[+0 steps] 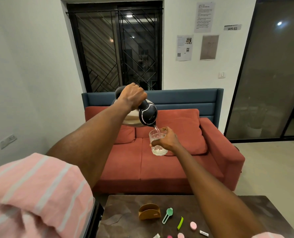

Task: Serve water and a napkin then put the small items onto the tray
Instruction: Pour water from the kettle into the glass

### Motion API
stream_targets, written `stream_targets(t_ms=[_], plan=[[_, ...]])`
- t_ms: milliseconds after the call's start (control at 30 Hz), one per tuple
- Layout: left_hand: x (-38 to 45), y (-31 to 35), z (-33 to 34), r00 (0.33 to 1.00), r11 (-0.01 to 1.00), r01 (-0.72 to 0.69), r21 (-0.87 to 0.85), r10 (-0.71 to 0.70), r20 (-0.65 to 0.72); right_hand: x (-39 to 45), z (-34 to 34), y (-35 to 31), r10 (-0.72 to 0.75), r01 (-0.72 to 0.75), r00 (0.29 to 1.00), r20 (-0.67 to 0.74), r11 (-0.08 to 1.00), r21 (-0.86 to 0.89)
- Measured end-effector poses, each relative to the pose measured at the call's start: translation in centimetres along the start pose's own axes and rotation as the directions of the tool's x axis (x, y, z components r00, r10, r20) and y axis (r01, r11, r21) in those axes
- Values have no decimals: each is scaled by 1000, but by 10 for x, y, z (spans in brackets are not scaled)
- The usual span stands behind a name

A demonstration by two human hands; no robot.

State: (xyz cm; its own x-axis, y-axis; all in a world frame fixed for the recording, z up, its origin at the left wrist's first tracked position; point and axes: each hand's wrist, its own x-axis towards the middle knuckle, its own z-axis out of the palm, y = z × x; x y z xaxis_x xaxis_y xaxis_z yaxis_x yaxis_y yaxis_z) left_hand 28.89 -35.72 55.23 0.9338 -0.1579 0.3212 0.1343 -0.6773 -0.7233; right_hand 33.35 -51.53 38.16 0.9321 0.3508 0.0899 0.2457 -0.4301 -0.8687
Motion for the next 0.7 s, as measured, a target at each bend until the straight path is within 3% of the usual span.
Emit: stream_targets(t_ms=[700], plan=[[-2, -4, 8, 1000, 1000, -5, 30, 5, -3, -1, 5, 2, 37, -37, 999, 15, 999, -29]])
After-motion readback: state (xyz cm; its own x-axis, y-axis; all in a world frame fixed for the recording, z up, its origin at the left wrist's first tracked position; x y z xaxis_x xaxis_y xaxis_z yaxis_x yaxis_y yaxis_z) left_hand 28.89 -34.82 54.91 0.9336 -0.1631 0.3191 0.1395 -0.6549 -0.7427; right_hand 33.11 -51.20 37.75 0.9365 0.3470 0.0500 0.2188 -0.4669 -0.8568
